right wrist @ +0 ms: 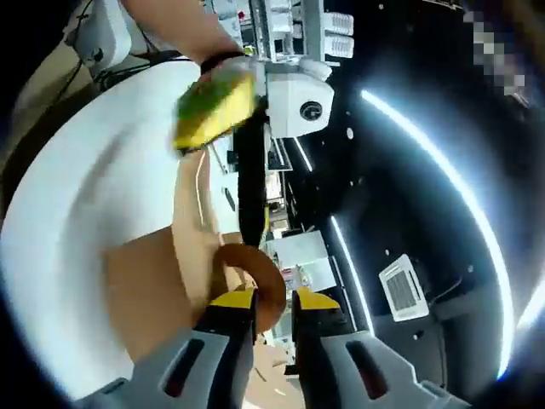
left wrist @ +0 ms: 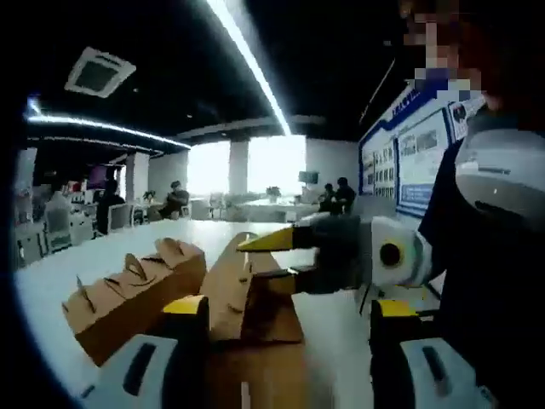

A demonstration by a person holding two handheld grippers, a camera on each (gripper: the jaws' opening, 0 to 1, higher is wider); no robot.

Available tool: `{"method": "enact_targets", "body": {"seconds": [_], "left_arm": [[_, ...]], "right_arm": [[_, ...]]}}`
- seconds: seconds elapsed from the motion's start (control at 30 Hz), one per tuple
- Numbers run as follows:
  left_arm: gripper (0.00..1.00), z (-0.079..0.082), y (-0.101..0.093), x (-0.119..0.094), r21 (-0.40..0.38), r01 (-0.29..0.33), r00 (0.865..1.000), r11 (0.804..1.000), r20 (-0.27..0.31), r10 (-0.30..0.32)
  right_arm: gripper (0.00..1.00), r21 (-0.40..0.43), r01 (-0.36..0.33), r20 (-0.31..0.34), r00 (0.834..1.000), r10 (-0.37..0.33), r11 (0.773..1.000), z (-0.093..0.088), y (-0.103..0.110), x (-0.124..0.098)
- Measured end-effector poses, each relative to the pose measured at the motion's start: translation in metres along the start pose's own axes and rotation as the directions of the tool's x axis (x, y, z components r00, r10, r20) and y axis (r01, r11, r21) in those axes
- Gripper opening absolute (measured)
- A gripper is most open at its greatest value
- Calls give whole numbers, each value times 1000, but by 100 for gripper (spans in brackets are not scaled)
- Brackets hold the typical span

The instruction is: Pick up one paper box from the group, open the paper box, and remove the item inside

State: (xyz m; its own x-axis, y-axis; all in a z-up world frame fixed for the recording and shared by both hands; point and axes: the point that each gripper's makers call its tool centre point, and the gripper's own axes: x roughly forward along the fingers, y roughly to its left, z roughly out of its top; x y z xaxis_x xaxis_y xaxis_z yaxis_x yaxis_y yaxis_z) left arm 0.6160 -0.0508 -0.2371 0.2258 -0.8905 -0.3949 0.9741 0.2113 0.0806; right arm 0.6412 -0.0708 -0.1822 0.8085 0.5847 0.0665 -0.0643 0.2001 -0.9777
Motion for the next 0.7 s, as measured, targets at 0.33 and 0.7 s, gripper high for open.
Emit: {"method": "enact_targets", "body": {"seconds": [0.33,0.7], "left_arm": [[71,36,18,10,-70,-82,984,994,153,92],[40,56,44,-19,-161,-179,945,971,245,215]], "right_arm": [[14,14,-8,-17,1000,9,1000,-6,1,-3],[16,4,-15,-23,1000,16,1000,-6,7,-3]]}}
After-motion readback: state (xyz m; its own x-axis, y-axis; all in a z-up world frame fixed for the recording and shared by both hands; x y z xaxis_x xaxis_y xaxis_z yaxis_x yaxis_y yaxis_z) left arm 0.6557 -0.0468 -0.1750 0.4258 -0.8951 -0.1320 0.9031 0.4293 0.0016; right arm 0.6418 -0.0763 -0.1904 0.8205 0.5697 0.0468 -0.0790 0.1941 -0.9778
